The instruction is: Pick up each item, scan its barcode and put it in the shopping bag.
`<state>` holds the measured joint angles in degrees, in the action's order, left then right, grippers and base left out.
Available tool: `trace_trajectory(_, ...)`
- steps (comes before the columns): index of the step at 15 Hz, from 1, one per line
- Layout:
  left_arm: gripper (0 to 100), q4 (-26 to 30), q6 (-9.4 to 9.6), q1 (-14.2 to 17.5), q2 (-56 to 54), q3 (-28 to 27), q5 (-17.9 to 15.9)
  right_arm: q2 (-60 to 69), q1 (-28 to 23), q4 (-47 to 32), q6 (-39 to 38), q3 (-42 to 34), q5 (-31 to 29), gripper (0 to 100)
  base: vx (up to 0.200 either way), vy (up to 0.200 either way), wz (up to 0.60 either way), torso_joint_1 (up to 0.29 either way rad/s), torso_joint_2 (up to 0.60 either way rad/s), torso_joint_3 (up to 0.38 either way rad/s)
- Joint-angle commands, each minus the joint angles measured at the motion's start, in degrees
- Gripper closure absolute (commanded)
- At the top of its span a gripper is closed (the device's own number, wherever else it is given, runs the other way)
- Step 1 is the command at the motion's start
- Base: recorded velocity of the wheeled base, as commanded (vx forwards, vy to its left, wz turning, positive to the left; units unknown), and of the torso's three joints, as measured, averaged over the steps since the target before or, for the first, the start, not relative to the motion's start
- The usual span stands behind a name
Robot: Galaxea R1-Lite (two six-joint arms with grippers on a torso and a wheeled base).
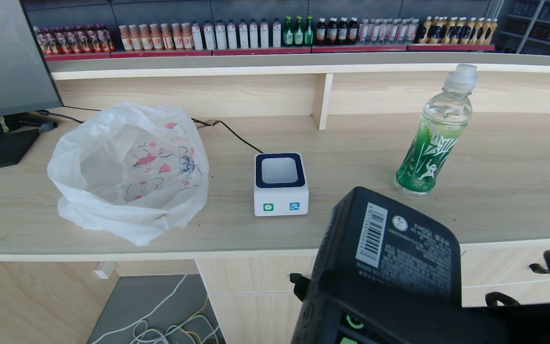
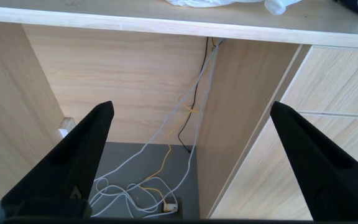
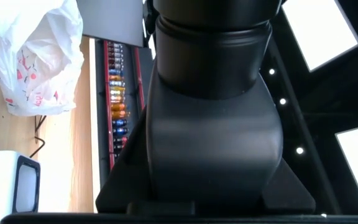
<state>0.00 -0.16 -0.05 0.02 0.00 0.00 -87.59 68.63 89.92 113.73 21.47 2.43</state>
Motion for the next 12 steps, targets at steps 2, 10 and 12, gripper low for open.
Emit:
trace_trajectory(2, 0, 0.0, -0.02, 0.05, -0.02, 0.0, 0.0, -0.13, 0.1, 0.08, -0.26, 0.07, 0.04, 100, 0.0, 0.0, 0.0, 0.0, 0.0, 0.0)
trace_trajectory(10, 0, 0.0, -0.02, 0.05, -0.02, 0.0, 0.0, 0.23, 0.36, 0.08, -14.59, -2.31, 0.04, 100, 0.0, 0.0, 0.0, 0.0, 0.0, 0.0)
trace_trajectory(12, 0, 0.0, -0.02, 0.05, -0.02, 0.0, 0.0, 0.05, -0.25, 0.08, -28.65, -2.92, 0.04, 100, 0.0, 0.0, 0.0, 0.0, 0.0, 0.0)
